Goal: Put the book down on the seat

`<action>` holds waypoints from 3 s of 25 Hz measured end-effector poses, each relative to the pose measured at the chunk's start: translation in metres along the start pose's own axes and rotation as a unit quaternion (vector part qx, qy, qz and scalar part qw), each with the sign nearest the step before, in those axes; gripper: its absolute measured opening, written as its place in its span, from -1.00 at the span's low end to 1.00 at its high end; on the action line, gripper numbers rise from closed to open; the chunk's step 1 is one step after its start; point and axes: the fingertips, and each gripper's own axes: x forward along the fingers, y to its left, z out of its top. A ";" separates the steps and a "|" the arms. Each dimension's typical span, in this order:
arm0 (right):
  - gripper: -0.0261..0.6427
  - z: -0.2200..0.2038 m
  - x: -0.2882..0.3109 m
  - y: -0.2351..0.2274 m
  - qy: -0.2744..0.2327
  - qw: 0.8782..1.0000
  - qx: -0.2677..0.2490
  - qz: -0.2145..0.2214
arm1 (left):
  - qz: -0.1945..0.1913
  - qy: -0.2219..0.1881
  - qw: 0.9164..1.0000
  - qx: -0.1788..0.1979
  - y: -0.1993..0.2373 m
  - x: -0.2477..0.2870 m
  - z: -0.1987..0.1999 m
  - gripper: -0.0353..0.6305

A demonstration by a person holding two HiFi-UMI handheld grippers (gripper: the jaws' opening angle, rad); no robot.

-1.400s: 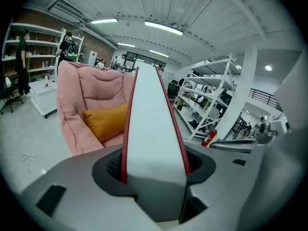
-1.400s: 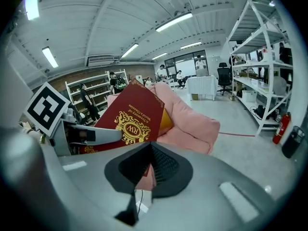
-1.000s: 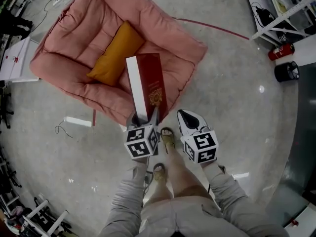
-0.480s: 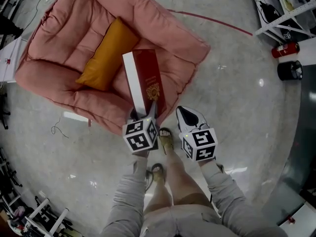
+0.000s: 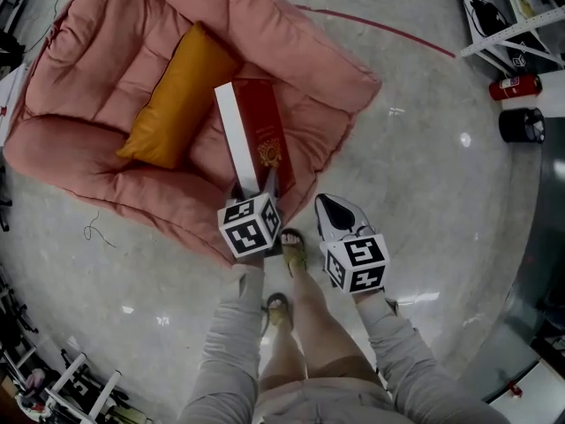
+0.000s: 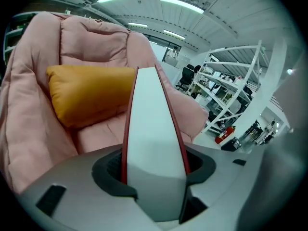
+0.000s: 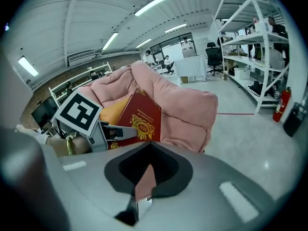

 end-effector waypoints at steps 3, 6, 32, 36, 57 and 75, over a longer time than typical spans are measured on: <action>-0.92 -0.003 0.008 -0.006 0.004 1.000 0.003 -0.001 | 0.002 0.006 1.000 -0.003 0.002 0.017 -0.002 -0.12; -0.92 -0.004 0.016 -0.011 0.007 1.000 0.003 -0.002 | 0.004 0.012 1.000 -0.008 0.003 0.032 -0.004 -0.12; -0.92 -0.007 0.030 -0.017 0.015 1.000 0.012 0.008 | 0.028 0.058 0.998 0.006 0.013 0.066 -0.017 -0.08; -0.92 -0.005 0.026 -0.010 0.013 1.000 0.011 0.012 | 0.046 0.044 0.998 0.017 0.020 0.054 -0.014 0.00; -0.92 0.016 0.005 0.039 0.001 0.999 -0.020 0.028 | 0.062 0.026 0.998 0.003 0.044 -0.019 -0.005 0.05; -0.92 0.029 -0.041 0.091 -0.010 0.998 -0.053 0.039 | 0.017 -0.012 0.999 0.036 0.017 -0.136 0.014 -0.71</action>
